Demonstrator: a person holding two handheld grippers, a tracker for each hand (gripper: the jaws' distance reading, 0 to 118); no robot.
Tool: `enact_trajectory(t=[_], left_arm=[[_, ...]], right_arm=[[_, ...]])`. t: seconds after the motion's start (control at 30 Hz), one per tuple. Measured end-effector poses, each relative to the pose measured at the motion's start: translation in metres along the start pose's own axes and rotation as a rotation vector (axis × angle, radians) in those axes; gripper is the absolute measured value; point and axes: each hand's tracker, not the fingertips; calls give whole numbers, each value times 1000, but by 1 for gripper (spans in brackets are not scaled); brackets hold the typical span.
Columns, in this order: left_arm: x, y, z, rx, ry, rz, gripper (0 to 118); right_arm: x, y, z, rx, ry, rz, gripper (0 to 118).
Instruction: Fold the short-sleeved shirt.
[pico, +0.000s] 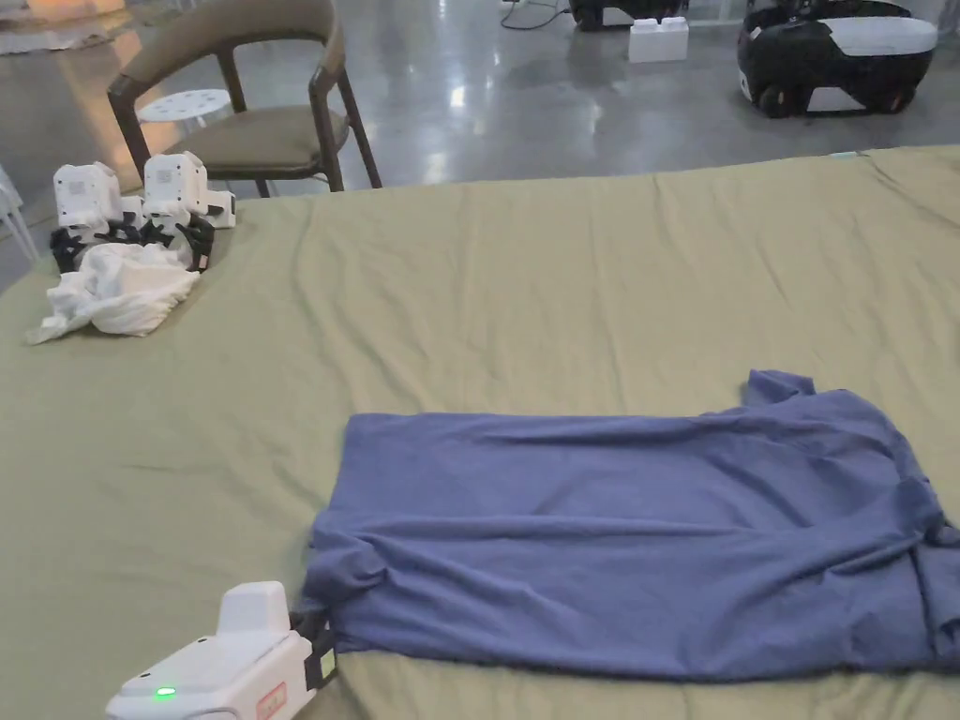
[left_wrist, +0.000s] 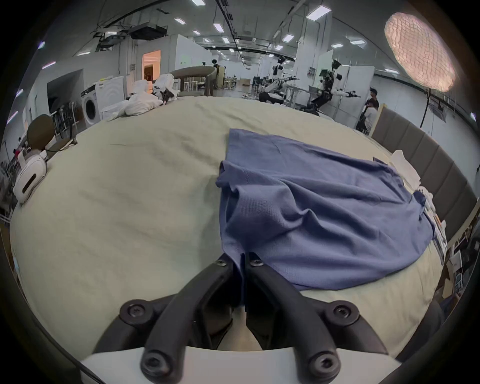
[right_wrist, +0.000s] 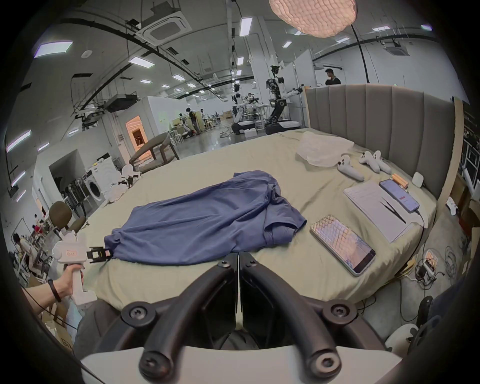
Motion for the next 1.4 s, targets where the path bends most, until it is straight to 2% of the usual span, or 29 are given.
enact_trajectory(t=[0.03,0.07,0.1,0.13,0.17,0.23,0.3,0.33,0.37,0.4,0.43,0.47,0.53,0.63,0.67,0.7,0.77,0.83,1.0,1.1,1.2,1.23,1.27,1.3,1.33,1.37,1.4], left_arm=[[2,0,-1,-10,15,-12,3],[3,1,-3,-18,17,-20,3],[5,2,-5,-31,23,-35,3],[5,2,-4,-35,27,-43,3],[6,2,-5,-42,29,-55,3],[6,3,-6,-51,29,-66,3],[5,4,-5,-58,26,-73,3],[5,5,-6,-61,25,-71,3],[4,5,-6,-63,24,-68,3],[4,5,-6,-64,24,-67,3],[5,5,-6,-64,26,-69,3],[6,5,-5,-63,28,-72,3],[6,6,-6,-67,34,-81,3],[1,18,-2,-100,10,-70,0],[-1,21,3,-96,1,-50,0],[-3,25,17,-70,0,-29,0],[-5,28,46,7,7,-19,0],[-9,27,72,1,-10,5,0],[-25,-19,126,-27,-9,6,0],[-37,-56,142,-81,-14,52,0],[-42,-80,146,-55,-28,70,0],[-43,-84,147,-6,-49,101,14],[-43,-87,147,4,-43,104,33],[-43,-87,146,-8,-21,105,62],[-42,-87,145,-15,8,101,84],[-40,-88,148,-8,25,92,93],[-39,-88,157,40,31,79,92]], right_arm=[[3,2,-11,-3,0,-17,3],[6,3,-23,-10,-3,-34,15],[12,6,-41,-39,-9,-58,39],[18,6,-58,-54,-24,-64,74],[25,6,-80,-73,-26,-79,89],[42,6,-119,-73,-32,-91,88],[53,10,-156,-100,-130,-120,87],[61,11,-172,-121,-144,-160,82],[65,11,-185,-146,-153,-201,73],[68,9,-196,-180,-137,-221,55],[69,6,-206,-221,-126,-240,31],[68,2,-211,-252,-145,-235,29],[56,4,-203,-190,-171,-123,15],[48,12,-200,-232,-185,-59,14],[46,17,-198,-244,-206,-53,14],[41,23,-190,-236,-268,-42,14],[35,29,-175,-175,-250,-68,14],[30,29,-160,-179,-234,-58,14],[27,0,-105,-184,-206,4,13],[28,-23,-77,-211,-183,17,13],[27,-41,-63,-226,-171,33,14],[28,-45,-64,-228,-169,33,17],[28,-47,-65,-240,-174,36,30],[28,-48,-65,-270,-206,47,50],[29,-49,-63,-265,-222,49,72],[31,-50,-57,-249,-209,38,76],[32,-47,-50,-220,-178,10,75]])
